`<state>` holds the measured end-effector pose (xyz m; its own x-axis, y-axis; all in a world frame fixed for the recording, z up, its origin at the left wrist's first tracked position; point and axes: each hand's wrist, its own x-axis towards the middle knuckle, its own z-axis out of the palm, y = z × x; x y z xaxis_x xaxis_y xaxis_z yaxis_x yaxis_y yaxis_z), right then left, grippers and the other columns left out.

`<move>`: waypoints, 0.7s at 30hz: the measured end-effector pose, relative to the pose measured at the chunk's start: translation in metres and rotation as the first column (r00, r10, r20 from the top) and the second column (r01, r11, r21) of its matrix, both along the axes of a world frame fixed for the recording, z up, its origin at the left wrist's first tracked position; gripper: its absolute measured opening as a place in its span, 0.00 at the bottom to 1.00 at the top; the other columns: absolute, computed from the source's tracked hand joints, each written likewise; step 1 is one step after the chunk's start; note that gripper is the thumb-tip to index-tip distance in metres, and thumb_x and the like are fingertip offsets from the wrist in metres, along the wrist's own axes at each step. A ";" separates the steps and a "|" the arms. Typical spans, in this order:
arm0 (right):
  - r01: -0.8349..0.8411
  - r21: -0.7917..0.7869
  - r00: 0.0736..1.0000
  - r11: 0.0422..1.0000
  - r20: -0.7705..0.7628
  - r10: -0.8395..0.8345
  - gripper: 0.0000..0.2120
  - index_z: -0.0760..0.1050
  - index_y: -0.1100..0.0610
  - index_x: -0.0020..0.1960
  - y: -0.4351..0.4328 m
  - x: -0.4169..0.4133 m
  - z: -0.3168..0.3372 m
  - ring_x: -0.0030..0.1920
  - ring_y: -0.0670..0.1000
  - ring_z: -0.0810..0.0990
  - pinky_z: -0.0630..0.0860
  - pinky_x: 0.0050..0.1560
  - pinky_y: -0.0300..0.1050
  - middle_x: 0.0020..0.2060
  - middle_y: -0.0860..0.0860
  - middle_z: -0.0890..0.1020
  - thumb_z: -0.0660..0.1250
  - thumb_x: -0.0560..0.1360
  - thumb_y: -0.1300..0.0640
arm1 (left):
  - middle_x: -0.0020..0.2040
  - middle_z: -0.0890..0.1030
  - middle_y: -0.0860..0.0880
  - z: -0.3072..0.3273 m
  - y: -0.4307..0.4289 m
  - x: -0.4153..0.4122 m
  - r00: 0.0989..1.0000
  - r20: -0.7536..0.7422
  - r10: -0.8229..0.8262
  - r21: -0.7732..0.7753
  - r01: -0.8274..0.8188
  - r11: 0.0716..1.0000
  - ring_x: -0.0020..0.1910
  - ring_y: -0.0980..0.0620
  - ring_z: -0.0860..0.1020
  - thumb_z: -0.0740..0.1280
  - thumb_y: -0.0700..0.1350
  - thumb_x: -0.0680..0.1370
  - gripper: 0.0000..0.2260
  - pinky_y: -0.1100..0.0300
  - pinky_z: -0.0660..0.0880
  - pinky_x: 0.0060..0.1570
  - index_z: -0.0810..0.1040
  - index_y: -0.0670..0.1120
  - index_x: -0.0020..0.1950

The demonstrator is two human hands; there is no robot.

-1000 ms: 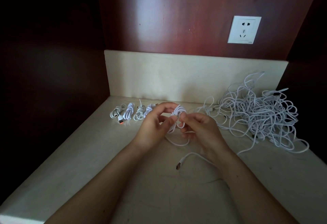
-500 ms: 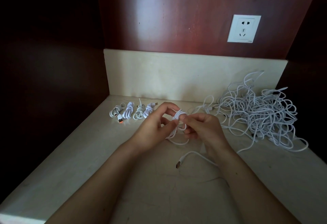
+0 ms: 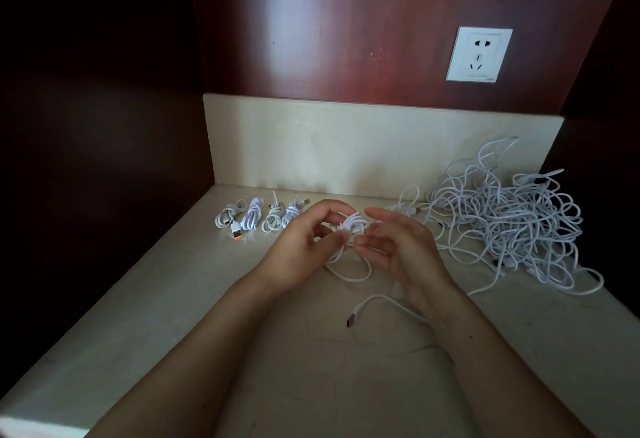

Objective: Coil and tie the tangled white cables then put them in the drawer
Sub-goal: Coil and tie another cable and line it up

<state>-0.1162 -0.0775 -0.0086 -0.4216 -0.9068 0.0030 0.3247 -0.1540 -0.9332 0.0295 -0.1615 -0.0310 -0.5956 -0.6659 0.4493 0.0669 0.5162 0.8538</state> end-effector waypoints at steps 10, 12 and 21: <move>0.051 0.094 0.936 0.994 -0.352 -0.015 0.05 0.80 0.62 0.43 -0.002 0.003 -0.006 0.33 0.52 0.82 0.83 0.40 0.49 0.35 0.56 0.83 0.71 0.75 0.60 | 0.50 0.79 0.59 -0.004 0.000 0.005 0.977 0.203 0.065 -0.188 -0.027 0.982 0.47 0.55 0.76 0.69 0.43 0.76 0.27 0.54 0.75 0.47 0.63 0.61 0.69; 0.104 0.075 0.891 0.992 -0.451 -0.059 0.05 0.79 0.61 0.39 -0.004 0.002 -0.008 0.30 0.49 0.80 0.79 0.35 0.46 0.31 0.53 0.81 0.69 0.74 0.62 | 0.49 0.80 0.59 -0.003 0.002 0.005 0.968 0.236 0.081 -0.226 -0.027 0.974 0.46 0.57 0.76 0.70 0.43 0.76 0.25 0.55 0.75 0.48 0.64 0.60 0.68; 0.236 -0.003 0.948 0.972 -0.219 -0.231 0.07 0.79 0.56 0.41 -0.011 -0.005 -0.012 0.26 0.47 0.69 0.66 0.25 0.38 0.27 0.51 0.72 0.66 0.77 0.62 | 0.48 0.83 0.56 -0.001 0.002 0.002 0.978 0.201 -0.047 -0.081 0.065 0.995 0.46 0.55 0.81 0.69 0.35 0.74 0.13 0.59 0.77 0.46 0.79 0.48 0.56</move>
<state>-0.1210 -0.0885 -0.0208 -0.6128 -0.7842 0.0979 0.0722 -0.1790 -0.9812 0.0320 -0.1594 -0.0323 -0.7139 -0.5927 0.3730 -0.0683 0.5890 0.8052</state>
